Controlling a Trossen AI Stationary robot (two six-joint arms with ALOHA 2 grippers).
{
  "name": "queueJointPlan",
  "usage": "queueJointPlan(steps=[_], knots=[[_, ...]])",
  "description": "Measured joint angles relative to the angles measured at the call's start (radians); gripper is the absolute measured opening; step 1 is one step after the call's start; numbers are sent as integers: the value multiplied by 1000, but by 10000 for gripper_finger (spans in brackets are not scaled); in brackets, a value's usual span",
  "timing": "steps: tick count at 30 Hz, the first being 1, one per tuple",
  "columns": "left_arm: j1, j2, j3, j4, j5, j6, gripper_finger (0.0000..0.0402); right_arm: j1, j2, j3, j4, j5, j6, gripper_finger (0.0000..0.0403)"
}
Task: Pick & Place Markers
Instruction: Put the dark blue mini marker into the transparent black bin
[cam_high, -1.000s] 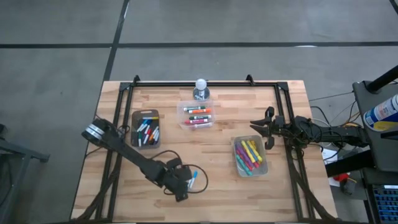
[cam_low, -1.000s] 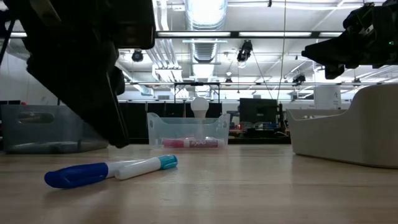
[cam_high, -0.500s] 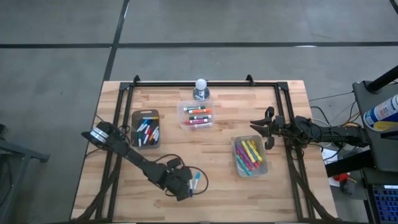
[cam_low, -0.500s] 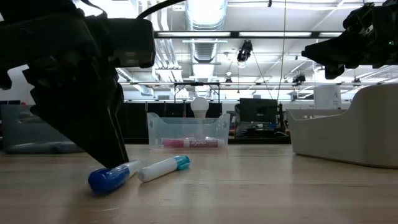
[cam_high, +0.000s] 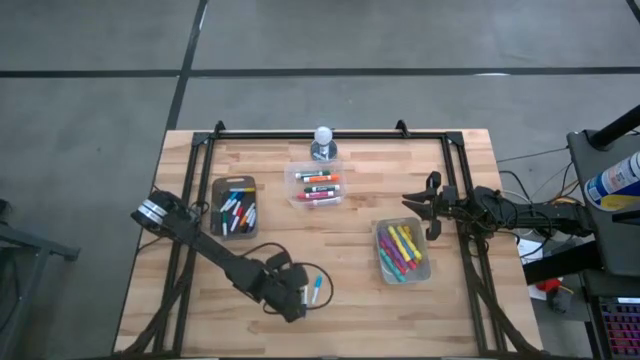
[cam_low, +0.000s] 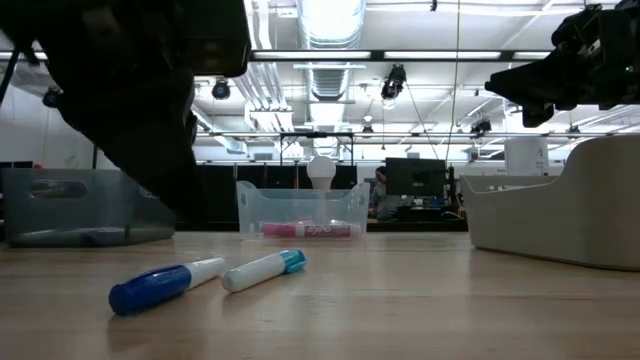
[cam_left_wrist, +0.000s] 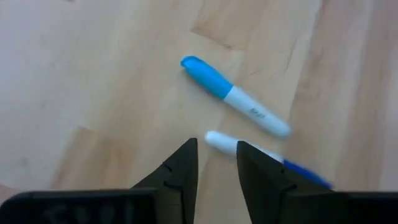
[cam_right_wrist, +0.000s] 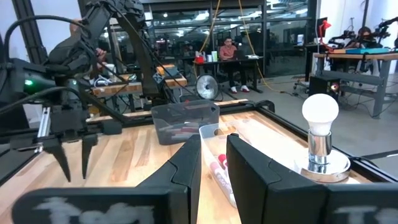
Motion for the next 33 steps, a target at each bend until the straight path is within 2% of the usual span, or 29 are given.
queueJointPlan(steps=[4,9,20,28,33], knots=[[-1,14,-4,96,21,-24,108,0,0,0,0,-1,0,68],[-2,26,-7,124,35,-17,108,0,0,0,0,0,0,68],[-1,70,-8,111,20,-25,108,0,0,0,0,0,0,68],[-1,68,-6,44,30,-27,108,0,1,0,0,0,0,68],[1,69,-8,20,46,41,108,0,1,0,0,0,1,68]])
